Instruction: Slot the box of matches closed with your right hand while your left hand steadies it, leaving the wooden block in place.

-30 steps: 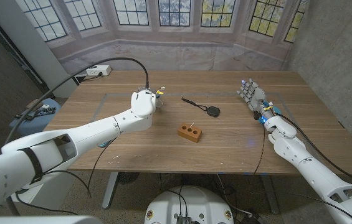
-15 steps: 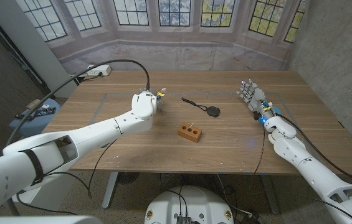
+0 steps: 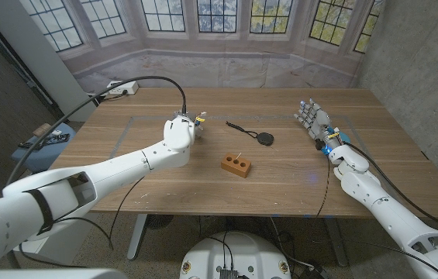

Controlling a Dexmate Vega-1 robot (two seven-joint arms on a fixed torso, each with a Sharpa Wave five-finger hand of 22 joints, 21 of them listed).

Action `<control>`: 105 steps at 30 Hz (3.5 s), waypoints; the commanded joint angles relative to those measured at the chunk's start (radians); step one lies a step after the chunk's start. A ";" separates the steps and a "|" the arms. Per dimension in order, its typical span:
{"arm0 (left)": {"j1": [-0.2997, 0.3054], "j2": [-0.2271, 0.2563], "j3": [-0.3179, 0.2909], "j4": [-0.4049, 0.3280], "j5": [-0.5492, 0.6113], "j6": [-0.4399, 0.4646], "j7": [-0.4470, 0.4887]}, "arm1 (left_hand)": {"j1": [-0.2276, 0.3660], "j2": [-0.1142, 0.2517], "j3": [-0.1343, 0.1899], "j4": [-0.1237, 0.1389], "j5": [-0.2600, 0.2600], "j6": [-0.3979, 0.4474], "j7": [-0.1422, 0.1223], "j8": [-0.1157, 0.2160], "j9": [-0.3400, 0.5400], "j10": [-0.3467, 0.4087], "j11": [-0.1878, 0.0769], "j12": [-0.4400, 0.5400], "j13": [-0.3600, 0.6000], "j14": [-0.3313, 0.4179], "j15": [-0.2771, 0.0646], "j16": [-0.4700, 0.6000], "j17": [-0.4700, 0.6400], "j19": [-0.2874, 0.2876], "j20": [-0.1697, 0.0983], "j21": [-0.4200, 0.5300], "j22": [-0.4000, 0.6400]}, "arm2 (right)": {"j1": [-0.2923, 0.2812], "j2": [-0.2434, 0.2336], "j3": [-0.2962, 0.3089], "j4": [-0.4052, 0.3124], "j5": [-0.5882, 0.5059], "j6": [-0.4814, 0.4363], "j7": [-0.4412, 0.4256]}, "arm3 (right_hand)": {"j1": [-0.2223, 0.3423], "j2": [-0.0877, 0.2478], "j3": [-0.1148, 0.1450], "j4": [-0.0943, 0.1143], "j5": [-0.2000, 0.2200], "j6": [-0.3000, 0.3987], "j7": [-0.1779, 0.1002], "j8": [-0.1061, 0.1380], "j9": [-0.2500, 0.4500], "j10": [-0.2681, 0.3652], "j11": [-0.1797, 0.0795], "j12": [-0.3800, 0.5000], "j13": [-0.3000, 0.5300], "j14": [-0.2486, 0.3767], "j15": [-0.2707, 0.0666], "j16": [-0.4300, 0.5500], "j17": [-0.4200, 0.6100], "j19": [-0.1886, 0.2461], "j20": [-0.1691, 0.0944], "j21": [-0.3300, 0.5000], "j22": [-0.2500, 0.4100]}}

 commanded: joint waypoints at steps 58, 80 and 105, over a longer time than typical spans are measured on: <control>0.088 -0.030 -0.062 0.063 -0.017 -0.076 0.273 | 0.094 -0.016 0.014 -0.010 0.018 0.306 -0.082 0.038 0.003 0.240 -0.051 0.019 -0.001 0.173 -0.039 0.012 -0.002 0.197 -0.040 0.016 0.003 | 0.035 0.022 -0.013 0.049 -0.001 -0.017 0.012 | -0.016 0.001 0.003 -0.013 -0.001 0.010 0.002 -0.001 0.004 0.003 0.003 0.001 0.003 0.001 0.004 0.004 0.006 0.008 0.007 0.002 0.005; 0.096 -0.024 -0.076 0.044 -0.028 -0.077 0.289 | 0.101 -0.019 0.012 -0.009 0.020 0.307 -0.086 0.027 0.004 0.247 -0.049 0.011 0.000 0.181 -0.041 0.006 -0.002 0.203 -0.045 0.010 0.003 | 0.042 0.021 -0.016 0.049 -0.004 -0.020 0.015 | -0.020 0.001 0.004 -0.014 -0.001 0.010 0.001 -0.002 0.004 0.001 0.001 0.001 0.003 0.001 0.007 0.005 0.007 0.008 0.012 0.003 0.005; 0.119 -0.012 -0.103 0.016 -0.047 -0.099 0.326 | 0.106 -0.021 0.008 -0.006 0.022 0.320 -0.091 0.020 0.006 0.256 -0.045 0.005 0.000 0.191 -0.044 0.004 -0.002 0.214 -0.048 0.007 0.003 | 0.026 0.010 -0.016 0.012 -0.009 -0.028 -0.004 | -0.022 0.002 0.006 -0.017 -0.001 0.012 0.001 -0.002 0.004 -0.001 0.001 0.000 0.003 0.002 0.007 0.005 0.007 0.008 0.014 0.003 0.005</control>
